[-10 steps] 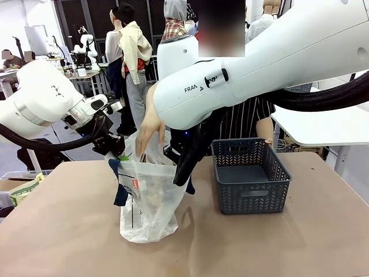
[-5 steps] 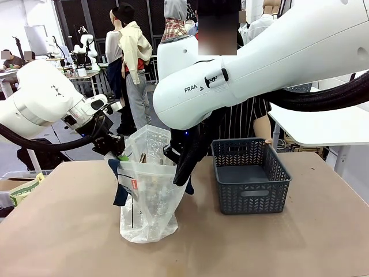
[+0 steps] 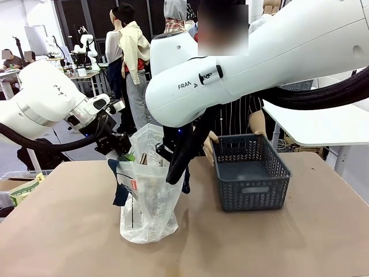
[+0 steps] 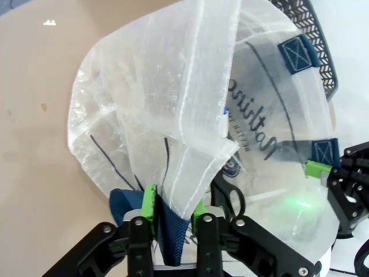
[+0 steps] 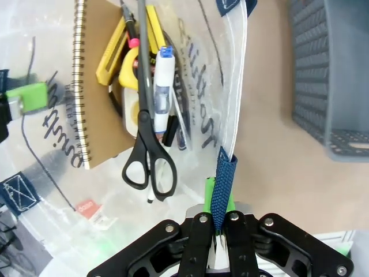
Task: Transfer purchased items from the store into the shopping bag.
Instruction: Move the Reusable shopping bag to the right side of the table.
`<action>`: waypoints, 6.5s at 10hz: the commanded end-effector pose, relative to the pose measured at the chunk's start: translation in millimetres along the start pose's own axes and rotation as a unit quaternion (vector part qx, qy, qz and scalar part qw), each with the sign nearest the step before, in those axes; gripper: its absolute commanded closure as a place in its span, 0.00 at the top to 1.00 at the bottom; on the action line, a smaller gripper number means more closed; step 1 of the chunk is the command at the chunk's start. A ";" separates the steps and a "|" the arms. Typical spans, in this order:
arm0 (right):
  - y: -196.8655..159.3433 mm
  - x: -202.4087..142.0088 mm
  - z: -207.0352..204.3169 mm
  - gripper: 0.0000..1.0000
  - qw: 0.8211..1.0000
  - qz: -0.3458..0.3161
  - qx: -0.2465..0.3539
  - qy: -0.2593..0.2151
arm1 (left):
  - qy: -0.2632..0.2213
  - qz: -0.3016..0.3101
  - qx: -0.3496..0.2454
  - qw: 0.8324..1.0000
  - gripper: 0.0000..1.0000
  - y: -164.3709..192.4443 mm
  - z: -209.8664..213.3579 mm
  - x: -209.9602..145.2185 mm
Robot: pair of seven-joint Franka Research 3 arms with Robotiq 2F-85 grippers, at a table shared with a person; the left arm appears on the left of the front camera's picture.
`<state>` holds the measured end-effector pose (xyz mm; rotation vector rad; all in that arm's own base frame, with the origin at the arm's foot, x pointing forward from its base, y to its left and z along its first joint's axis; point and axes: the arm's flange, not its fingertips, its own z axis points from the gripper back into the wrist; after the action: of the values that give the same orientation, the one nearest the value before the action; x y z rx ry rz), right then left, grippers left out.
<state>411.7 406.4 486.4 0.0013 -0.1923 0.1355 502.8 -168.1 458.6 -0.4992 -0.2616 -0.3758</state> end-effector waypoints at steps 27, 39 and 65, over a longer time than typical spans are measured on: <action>119.3 7.6 -8.9 0.00 0.981 0.190 0.036 0.000 | -0.083 -0.077 -0.248 0.962 0.85 11.1 -43.5 0.1; 110.0 7.5 -6.9 0.00 0.986 0.163 0.040 -0.014 | -0.026 -0.052 -0.216 0.975 0.00 13.2 -59.1 4.9; -431.6 -59.2 55.4 1.00 0.890 -0.453 0.036 0.034 | -0.058 -0.069 -0.071 0.993 0.00 -8.5 -29.3 3.6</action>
<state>397.8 -39.0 544.0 0.1152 -0.1219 -0.7638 511.5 -189.3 431.1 -0.7116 -0.3844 -0.5259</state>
